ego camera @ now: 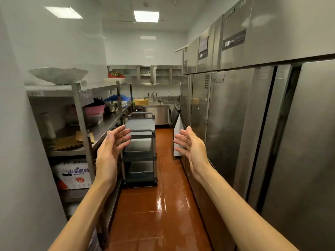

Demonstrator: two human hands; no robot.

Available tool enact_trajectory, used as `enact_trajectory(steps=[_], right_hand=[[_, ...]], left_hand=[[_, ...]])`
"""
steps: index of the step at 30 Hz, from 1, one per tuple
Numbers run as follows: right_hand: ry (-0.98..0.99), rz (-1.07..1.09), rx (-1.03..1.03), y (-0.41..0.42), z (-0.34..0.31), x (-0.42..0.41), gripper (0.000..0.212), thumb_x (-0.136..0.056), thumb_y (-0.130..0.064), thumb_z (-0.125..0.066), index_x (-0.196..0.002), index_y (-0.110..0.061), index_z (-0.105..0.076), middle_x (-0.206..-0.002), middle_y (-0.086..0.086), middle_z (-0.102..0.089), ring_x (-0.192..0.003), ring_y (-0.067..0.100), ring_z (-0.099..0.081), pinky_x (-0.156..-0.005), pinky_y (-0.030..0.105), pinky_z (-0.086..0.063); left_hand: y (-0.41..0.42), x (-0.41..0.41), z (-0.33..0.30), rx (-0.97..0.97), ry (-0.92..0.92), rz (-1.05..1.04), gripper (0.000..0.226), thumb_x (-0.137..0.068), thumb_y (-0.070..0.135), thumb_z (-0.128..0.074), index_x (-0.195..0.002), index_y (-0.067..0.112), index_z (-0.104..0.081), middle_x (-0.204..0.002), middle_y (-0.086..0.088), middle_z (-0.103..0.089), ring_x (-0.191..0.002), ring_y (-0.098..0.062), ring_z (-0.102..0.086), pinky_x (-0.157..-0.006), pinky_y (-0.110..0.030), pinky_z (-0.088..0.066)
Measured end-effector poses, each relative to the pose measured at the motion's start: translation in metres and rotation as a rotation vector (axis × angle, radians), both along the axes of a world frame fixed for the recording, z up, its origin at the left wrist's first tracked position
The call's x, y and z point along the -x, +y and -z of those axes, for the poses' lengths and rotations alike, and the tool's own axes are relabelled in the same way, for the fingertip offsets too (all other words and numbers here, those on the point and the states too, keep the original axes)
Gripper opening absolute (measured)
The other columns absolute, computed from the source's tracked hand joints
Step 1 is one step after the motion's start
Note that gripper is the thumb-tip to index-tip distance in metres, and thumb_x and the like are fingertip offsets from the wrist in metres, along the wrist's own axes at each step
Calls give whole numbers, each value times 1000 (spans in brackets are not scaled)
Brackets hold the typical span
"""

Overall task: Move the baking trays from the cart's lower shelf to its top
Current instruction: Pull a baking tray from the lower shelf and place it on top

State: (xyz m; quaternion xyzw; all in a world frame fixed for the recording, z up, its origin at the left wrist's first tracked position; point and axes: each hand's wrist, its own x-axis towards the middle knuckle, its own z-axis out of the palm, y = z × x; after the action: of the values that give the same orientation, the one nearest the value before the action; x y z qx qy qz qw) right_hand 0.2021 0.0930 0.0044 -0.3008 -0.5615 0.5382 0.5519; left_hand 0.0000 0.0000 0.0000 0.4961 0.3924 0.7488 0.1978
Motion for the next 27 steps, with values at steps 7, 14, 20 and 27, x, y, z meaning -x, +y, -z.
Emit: enact_trajectory(steps=[7, 14, 20, 27], right_hand=[[6, -2, 14, 107, 7, -5, 36, -101, -44, -39, -119, -21, -60, -123, 6, -66, -109, 17, -64, -97, 37, -52], [-135, 13, -53, 216, 25, 20, 26, -101, -41, -37, -107, -29, -60, -117, 1, -66, -107, 12, -62, -99, 36, -50], [-200, 35, -20, 322, 69, 63, 29, -101, -41, -38, -109, -26, -61, -113, -2, -67, -105, 11, -62, -99, 38, -50], [-282, 101, 15, 472, 95, 123, 28, -100, -43, -40, -108, -28, -62, -114, -1, -66, -108, 15, -61, -100, 41, -49]], left_hand=[[103, 4, 11, 76, -34, -52, 58, -95, 50, -31, -130, 13, -58, -125, -8, -67, -117, -23, -63, -105, -48, -45], [202, 30, 34, 127, -7, -130, 56, -95, 51, -32, -126, 15, -61, -122, -8, -68, -114, -24, -64, -103, -46, -46], [305, 66, 81, 186, 22, -153, 49, -99, 49, -34, -123, 16, -62, -118, -7, -69, -109, -22, -66, -92, -31, -51], [464, 140, 111, 285, 116, -172, 36, -101, 40, -35, -117, 24, -63, -113, -1, -69, -106, -18, -65, -91, -35, -51]])
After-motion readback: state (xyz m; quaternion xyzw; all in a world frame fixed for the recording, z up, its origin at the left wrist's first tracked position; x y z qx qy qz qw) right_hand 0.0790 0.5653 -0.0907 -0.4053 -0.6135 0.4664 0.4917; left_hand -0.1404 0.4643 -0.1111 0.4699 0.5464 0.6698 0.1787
